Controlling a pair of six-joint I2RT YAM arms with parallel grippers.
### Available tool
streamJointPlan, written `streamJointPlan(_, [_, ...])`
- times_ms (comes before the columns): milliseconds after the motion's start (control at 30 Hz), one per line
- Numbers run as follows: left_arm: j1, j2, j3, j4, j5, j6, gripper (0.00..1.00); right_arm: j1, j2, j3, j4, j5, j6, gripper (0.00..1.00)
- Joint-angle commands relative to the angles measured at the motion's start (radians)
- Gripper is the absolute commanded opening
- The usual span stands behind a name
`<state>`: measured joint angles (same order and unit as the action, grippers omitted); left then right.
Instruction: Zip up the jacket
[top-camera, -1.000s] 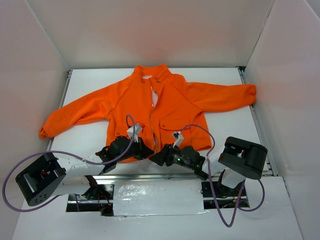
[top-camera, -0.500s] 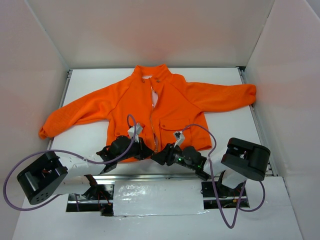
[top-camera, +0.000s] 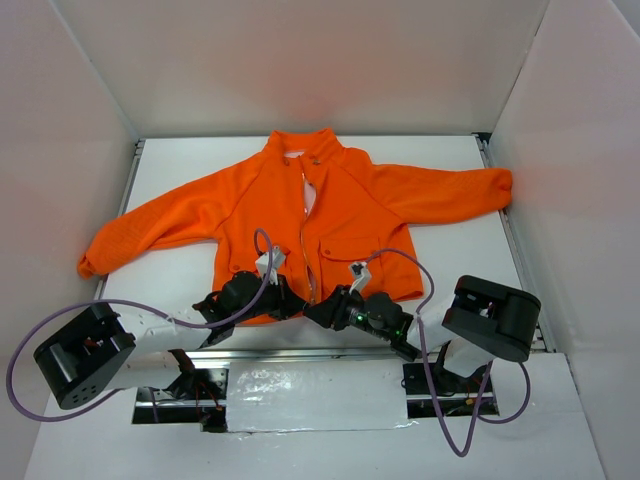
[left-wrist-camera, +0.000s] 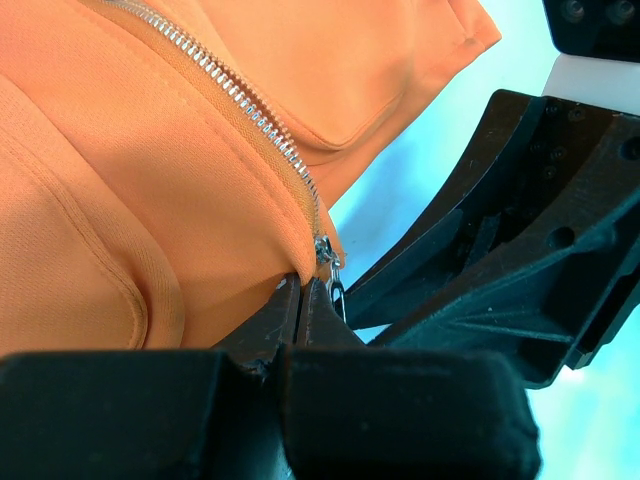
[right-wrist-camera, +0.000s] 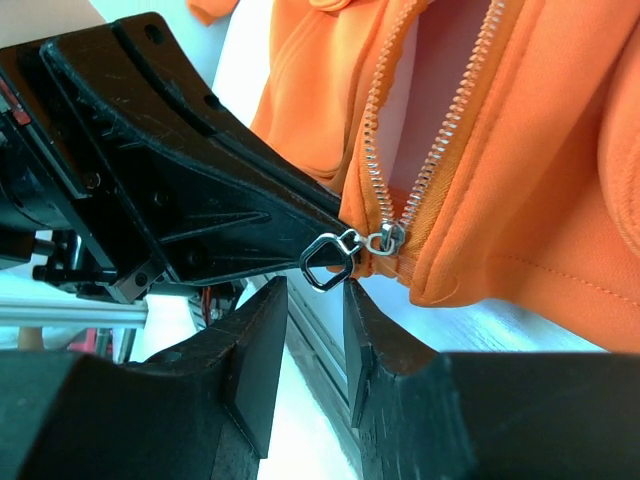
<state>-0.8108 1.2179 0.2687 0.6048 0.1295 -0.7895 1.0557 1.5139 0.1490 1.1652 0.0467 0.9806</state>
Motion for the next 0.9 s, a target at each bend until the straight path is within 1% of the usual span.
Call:
streamJointPlan(0, [-0.008,0.002,0.043,0.053,0.032,0.001,0.00,-0.002,-0.029,0.007,0.013,0.045,0.021,0.36])
streamJointPlan(67, [-0.008,-0.003,0.043,0.049,0.032,0.003,0.00,-0.002,-0.037,0.009,-0.007,0.064,0.032,0.36])
streamJointPlan(167, [-0.010,-0.003,0.043,0.047,0.032,0.004,0.00,-0.003,-0.049,0.020,-0.036,0.073,0.038,0.40])
streamJointPlan(333, [-0.010,0.005,0.044,0.047,0.032,0.004,0.00,-0.003,-0.046,0.038,-0.039,0.062,0.044,0.44])
streamJointPlan(567, [-0.010,0.002,0.040,0.056,0.028,0.003,0.00,-0.003,-0.020,0.046,-0.009,0.039,0.072,0.44])
streamJointPlan(700, [-0.008,0.000,0.037,0.055,0.027,0.003,0.00,-0.003,-0.021,0.044,-0.012,0.041,0.078,0.40])
streamJointPlan(800, [-0.010,0.000,0.032,0.059,0.028,0.003,0.00,-0.003,-0.029,0.046,-0.039,0.058,0.092,0.33])
streamJointPlan(833, [-0.010,-0.003,0.032,0.062,0.028,-0.001,0.00,-0.003,-0.031,0.052,-0.068,0.064,0.099,0.28])
streamJointPlan(867, [-0.010,-0.003,0.030,0.064,0.030,0.001,0.00,-0.003,-0.034,0.054,-0.082,0.073,0.102,0.26])
